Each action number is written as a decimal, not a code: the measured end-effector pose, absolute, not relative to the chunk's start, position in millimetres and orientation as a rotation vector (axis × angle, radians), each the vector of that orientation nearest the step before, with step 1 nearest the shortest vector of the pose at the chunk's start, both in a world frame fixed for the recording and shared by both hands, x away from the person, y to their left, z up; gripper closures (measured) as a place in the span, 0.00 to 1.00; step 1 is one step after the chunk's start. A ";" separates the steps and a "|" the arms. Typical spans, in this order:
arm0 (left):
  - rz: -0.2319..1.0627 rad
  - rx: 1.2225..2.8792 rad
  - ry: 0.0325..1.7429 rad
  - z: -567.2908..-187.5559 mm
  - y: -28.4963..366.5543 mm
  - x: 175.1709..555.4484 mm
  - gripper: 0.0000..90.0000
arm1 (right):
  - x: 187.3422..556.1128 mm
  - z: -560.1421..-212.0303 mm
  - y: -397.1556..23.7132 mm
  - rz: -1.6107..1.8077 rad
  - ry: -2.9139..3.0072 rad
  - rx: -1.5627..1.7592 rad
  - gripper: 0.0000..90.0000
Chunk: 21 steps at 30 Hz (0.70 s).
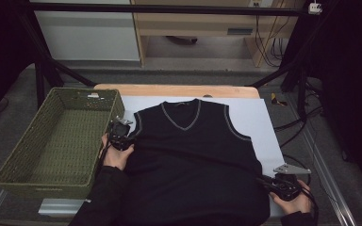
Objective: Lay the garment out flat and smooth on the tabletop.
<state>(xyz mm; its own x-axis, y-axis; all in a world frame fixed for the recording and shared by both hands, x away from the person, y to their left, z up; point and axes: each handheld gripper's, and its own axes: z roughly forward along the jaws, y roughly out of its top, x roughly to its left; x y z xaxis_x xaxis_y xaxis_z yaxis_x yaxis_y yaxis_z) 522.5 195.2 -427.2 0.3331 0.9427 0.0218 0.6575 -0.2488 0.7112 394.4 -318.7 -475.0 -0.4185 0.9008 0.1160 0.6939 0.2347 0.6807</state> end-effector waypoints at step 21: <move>0.305 2.203 1.054 -458.6 202.5 377.5 0.31 | 371.2 -468.3 -321.0 1.067 2.195 1.436 0.44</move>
<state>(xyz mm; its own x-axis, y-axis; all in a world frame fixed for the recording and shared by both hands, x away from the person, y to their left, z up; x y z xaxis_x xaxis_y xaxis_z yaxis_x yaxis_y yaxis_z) 377.5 202.5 -458.6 0.6464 0.7596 -0.0722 0.6035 -0.4512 0.6575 371.2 -321.0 -468.3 -0.4503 0.8824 0.1364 0.6522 0.2208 0.7252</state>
